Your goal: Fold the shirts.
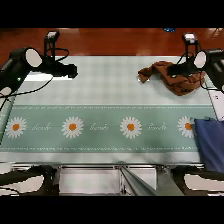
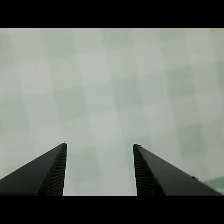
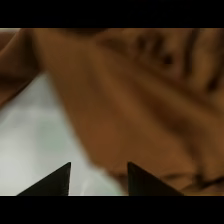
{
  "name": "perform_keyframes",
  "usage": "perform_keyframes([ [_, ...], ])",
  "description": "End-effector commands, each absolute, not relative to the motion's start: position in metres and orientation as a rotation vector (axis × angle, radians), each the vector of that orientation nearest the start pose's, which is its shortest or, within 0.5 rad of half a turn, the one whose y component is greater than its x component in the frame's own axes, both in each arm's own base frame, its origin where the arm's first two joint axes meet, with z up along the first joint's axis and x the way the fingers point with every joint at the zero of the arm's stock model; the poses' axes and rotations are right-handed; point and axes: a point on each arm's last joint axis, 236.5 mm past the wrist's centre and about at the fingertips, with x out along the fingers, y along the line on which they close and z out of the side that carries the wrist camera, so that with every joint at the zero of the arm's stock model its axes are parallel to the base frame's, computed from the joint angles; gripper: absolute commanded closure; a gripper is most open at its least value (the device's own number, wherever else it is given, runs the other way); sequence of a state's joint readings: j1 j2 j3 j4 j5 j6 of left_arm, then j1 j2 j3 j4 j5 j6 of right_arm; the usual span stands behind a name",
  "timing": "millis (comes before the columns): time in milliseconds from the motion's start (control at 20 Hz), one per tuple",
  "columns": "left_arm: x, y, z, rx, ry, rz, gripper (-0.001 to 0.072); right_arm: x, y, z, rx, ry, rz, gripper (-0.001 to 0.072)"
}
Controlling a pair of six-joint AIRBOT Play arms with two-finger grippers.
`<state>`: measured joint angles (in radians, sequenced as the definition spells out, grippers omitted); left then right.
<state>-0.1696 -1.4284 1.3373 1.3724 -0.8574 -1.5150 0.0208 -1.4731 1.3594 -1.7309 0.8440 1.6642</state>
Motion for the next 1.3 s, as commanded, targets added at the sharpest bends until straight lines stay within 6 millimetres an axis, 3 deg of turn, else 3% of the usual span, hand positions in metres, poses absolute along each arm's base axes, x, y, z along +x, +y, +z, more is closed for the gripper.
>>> perform_keyframes([
  [0,0.516,-0.1,0.064,-0.073,0.793,-0.206,0.0198,0.542,-0.072,0.054,-0.12,0.771,-0.201,0.0302],
  [100,0.521,-0.092,0.066,-0.08,0.776,-0.19,0.0198,0.54,-0.106,0.017,-0.092,0.865,-0.263,0.0302],
  [200,0.522,-0.088,0.063,-0.083,0.782,-0.183,0.0198,0.538,-0.127,-0.023,-0.031,0.945,-0.294,0.0302],
  [350,0.522,-0.088,0.061,-0.084,0.787,-0.182,0.0198,0.534,-0.125,-0.073,0.069,1.044,-0.262,0.0302],
  [500,0.522,-0.088,0.061,-0.124,0.792,-0.165,0.0199,0.516,-0.115,-0.111,0.104,1.168,-0.247,0.0324],
  [550,0.521,-0.088,0.064,-0.122,0.79,-0.167,0.0199,0.51,-0.11,-0.115,0.13,1.198,-0.238,0.0431],
  [600,0.52,-0.086,0.069,-0.122,0.796,-0.166,0.0199,0.506,-0.102,-0.113,0.142,1.219,-0.206,0.0636],
  [650,0.518,-0.081,0.079,-0.123,0.808,-0.163,0.0199,0.509,-0.093,-0.103,0.138,1.219,-0.152,0.069],
  [700,0.515,-0.072,0.093,-0.126,0.825,-0.155,0.0199,0.515,-0.086,-0.085,0.137,1.198,-0.111,0.069],
  [800,0.501,-0.048,0.125,-0.136,0.868,-0.129,0.0199,0.534,-0.074,-0.025,0.149,1.095,-0.053,0.069],
  [1000,0.441,-0.001,0.174,-0.128,0.94,-0.079,0.02,0.56,-0.043,0.142,0.191,0.751,0.07,0.069],
  [1100,0.405,-0.006,0.188,-0.139,0.962,-0.134,0.02,0.554,-0.028,0.225,0.195,0.588,0.125,0.069],
  [1250,0.363,-0.038,0.2,-0.21,0.915,-0.24,0.02,0.521,0.007,0.343,0.191,0.359,0.256,0.0691],
])
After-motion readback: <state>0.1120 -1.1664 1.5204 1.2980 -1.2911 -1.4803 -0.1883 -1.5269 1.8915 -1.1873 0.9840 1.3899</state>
